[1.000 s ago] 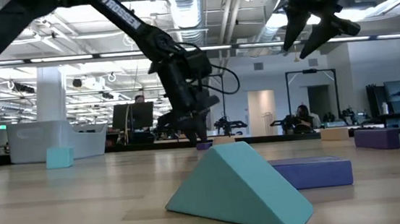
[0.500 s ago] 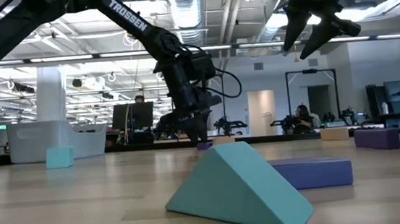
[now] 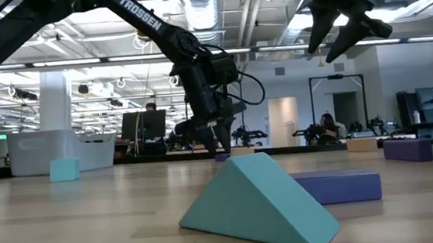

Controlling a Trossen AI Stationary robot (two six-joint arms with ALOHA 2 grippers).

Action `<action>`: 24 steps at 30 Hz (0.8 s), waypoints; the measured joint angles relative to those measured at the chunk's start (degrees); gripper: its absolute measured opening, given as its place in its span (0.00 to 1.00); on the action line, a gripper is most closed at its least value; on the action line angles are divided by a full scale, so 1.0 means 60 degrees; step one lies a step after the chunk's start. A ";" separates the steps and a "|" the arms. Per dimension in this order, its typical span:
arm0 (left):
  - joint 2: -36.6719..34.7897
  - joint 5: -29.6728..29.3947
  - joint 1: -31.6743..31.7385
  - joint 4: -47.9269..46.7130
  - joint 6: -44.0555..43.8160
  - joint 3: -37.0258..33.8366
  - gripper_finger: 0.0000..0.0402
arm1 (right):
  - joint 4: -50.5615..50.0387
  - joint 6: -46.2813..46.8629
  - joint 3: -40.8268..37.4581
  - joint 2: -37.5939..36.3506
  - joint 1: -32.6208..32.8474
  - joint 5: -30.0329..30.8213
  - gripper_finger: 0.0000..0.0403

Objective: Sort & place blocks by color
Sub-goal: Put the top violet block into the white bin

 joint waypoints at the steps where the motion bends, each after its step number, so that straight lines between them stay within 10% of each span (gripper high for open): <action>1: 0.0037 -0.0083 0.0002 -0.0027 -0.0010 -0.0005 0.51 | -0.0008 0.0000 0.0000 0.0000 0.0000 -0.0004 0.57; 11: 0.0037 -0.0655 -0.0059 -0.0156 0.0483 -0.0002 0.49 | -0.0039 -0.0203 0.0000 0.0000 -0.0004 -0.0161 0.57; 24: 0.0033 -0.0200 0.0330 -0.0424 0.1821 0.0009 0.15 | -0.0039 -0.0331 0.0000 0.0000 0.0569 -0.0146 0.57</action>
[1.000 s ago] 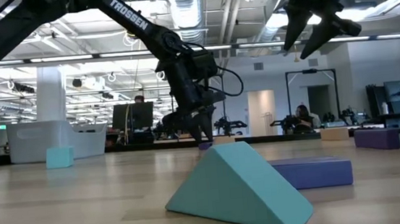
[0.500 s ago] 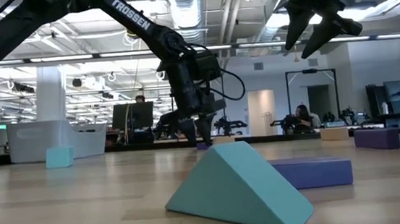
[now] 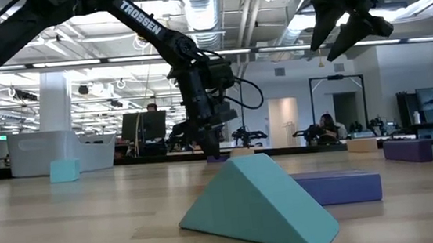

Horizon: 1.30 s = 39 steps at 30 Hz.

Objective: Sort & place blocks by color
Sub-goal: Put the top violet block into the white bin

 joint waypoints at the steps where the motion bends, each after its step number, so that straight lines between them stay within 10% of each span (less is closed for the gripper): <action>1: 0.0000 0.0112 0.0047 -0.0013 0.0064 0.0000 0.15 | 0.0000 0.0001 0.0000 0.0000 0.0028 0.0000 0.57; 27: -0.2055 -0.0629 -0.0809 -0.3200 0.0467 -0.0036 0.20 | 0.0000 -0.0837 -0.0004 -0.0004 -0.0734 0.0282 0.57; 39: -0.6507 -0.1623 0.0003 -0.3480 -0.0449 -0.4045 0.21 | 0.0121 -0.0933 -0.0004 -0.0004 -0.0791 0.0266 0.57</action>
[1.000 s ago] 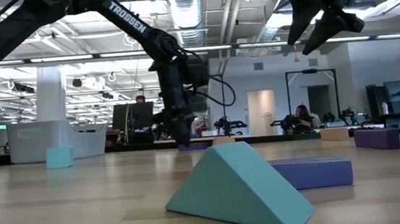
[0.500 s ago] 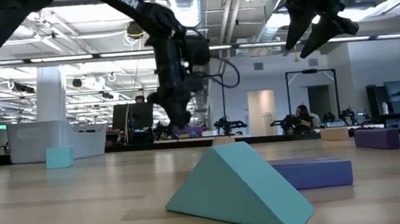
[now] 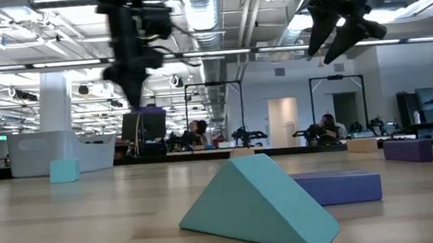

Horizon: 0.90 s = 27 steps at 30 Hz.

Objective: Sort & place blocks by color
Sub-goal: Put the top violet block into the white bin

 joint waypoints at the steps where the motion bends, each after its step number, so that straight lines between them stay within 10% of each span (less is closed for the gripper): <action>1: -0.0430 -0.0094 0.0117 -0.0019 -0.0223 -0.0407 0.21 | 0.0066 -0.0020 0.0000 0.0000 -0.0003 0.0003 0.57; 16: -0.2847 -0.0933 0.1042 -0.0418 -0.2787 -0.3840 0.33 | 0.2746 -0.1093 0.0000 0.0000 -0.1199 -0.1267 0.57; 27: -0.3003 -0.1024 0.0814 0.0583 -0.3079 -0.3969 0.52 | -0.0750 0.0219 0.0000 0.0681 -0.0668 -0.1328 0.57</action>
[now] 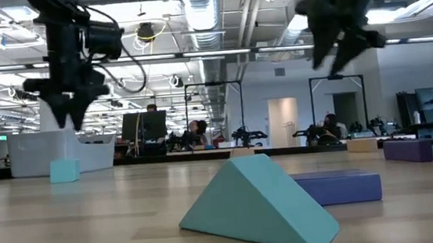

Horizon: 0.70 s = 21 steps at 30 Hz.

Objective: Sort & place blocks by color
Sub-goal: Put the top violet block into the white bin

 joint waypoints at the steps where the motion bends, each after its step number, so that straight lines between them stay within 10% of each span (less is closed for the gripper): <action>1: -0.0084 0.0188 -0.0131 0.0449 0.0065 0.0000 0.52 | -0.0331 0.0245 0.0000 0.0200 0.0117 -0.0105 0.57; 11: -0.0489 -0.0065 -0.2323 0.5347 0.1231 0.0015 0.50 | -0.1384 0.1897 0.0000 0.2545 0.1304 -0.1502 0.57; 21: -0.0489 -0.0054 -0.2971 0.5996 0.1829 0.0015 0.49 | -0.1395 0.2643 -0.0021 0.3990 0.1832 -0.1732 0.57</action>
